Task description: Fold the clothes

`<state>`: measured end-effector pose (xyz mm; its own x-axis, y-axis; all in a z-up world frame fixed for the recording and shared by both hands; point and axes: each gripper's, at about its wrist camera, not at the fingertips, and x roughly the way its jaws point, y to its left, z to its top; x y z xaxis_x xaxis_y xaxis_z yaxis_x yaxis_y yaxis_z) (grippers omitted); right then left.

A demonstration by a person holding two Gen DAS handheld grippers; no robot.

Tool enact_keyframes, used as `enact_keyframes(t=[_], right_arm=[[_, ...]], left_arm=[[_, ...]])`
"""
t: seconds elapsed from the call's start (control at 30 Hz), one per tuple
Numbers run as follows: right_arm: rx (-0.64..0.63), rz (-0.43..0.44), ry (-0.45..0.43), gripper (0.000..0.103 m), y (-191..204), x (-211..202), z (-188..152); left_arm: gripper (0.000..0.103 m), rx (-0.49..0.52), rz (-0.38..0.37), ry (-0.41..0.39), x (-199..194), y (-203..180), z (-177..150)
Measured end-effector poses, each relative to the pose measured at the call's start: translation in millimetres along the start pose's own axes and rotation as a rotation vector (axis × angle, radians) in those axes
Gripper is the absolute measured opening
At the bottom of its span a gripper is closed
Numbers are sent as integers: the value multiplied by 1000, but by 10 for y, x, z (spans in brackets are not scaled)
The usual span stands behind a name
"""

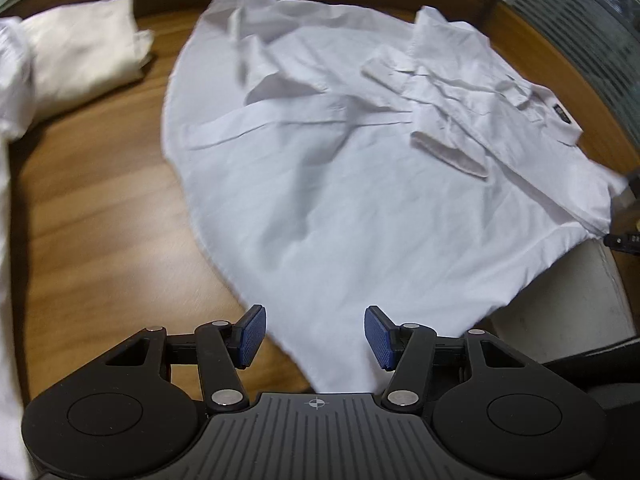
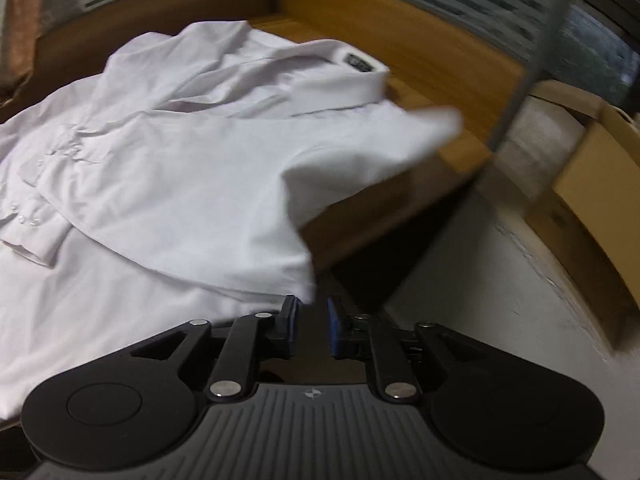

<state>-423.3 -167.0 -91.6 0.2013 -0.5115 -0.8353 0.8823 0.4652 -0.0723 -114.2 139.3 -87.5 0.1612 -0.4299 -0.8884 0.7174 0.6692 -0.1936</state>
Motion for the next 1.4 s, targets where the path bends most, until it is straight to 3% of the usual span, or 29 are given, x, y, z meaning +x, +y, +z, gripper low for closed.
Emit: enact_keyframes(t=[0.2,0.4,0.53,0.63,0.7,0.8,0.9,1.03,1.13,1.27,1.4], right_arm=[[17,-11,-109,42,-235,-228,163],[12,45,-152,42,-239,-23,532],[-68,46,-102,41,-134,293,627],[-138,17,46,40,-86,630,598],[-141,16,61,39,-103,633,617],[-176,31,-10,39,-39,397,755],[-281,110,-81,40,216,210,919],[-420,268,-109,41,752,208,1061],[-511,361,-117,41,1167,293,1115],[-606,430,-103,41,1641,390,1086],[-687,494,-81,41,2071,484,1034]], left_arm=[[58,22,-39,18,124,-112,49],[58,19,-36,57,228,-232,12],[59,1,-15,75,249,-260,-18],[59,-31,4,79,238,-245,-27],[59,-62,14,75,209,-226,-23],[60,-131,19,57,152,-185,-10],[61,-172,24,49,146,-180,17],[63,-206,22,39,140,-204,67],[73,-248,15,10,89,-210,103],[81,-270,36,-25,5,-232,137],[81,-305,52,-39,-63,-222,109]])
